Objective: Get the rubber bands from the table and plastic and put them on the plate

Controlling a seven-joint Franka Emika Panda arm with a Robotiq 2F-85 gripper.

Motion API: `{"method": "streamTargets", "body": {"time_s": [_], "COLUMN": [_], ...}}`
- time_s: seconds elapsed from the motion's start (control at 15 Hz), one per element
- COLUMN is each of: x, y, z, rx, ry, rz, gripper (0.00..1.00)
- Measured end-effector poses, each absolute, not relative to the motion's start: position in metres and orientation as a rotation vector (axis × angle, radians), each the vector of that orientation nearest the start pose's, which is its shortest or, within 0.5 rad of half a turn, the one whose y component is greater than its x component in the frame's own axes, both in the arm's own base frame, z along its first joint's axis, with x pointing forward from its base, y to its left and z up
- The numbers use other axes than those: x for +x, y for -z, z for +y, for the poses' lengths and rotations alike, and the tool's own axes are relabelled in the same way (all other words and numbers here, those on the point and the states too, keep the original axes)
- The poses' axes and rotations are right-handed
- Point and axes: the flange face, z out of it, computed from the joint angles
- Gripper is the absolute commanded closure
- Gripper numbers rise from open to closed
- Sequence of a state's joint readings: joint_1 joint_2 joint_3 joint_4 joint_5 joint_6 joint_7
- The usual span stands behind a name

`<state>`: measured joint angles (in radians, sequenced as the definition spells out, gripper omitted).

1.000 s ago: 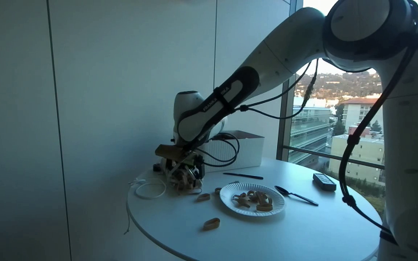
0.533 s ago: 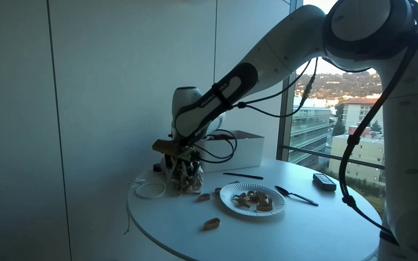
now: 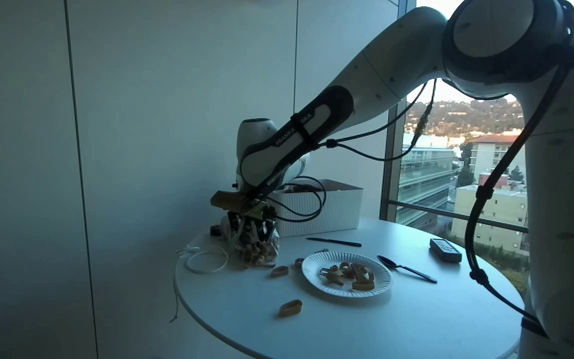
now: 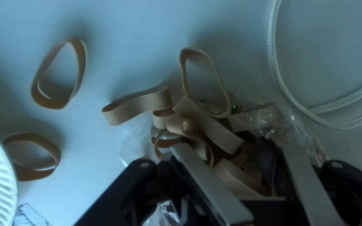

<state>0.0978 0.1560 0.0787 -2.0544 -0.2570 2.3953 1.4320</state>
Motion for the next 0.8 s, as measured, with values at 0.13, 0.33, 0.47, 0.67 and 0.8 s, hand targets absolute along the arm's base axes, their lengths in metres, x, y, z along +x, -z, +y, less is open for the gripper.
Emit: {"method": "streamTargets", "body": {"time_s": [0.13,0.33,0.47,0.67,0.8], "x": [0.586,0.589,0.591,0.594,0.596], "y": [-0.381,-0.382,-0.382,-0.377,-0.366], "z": [0.101,0.103,0.104,0.101,0.093], "rx": [-2.684,-2.718,-2.734,-2.766,-2.789], "ry": [0.383,0.36,0.358,0.366,0.362], "rz": [1.607,1.601,1.588,1.579,1.586], "gripper": [0.0,0.0,0.0,0.0,0.0]}}
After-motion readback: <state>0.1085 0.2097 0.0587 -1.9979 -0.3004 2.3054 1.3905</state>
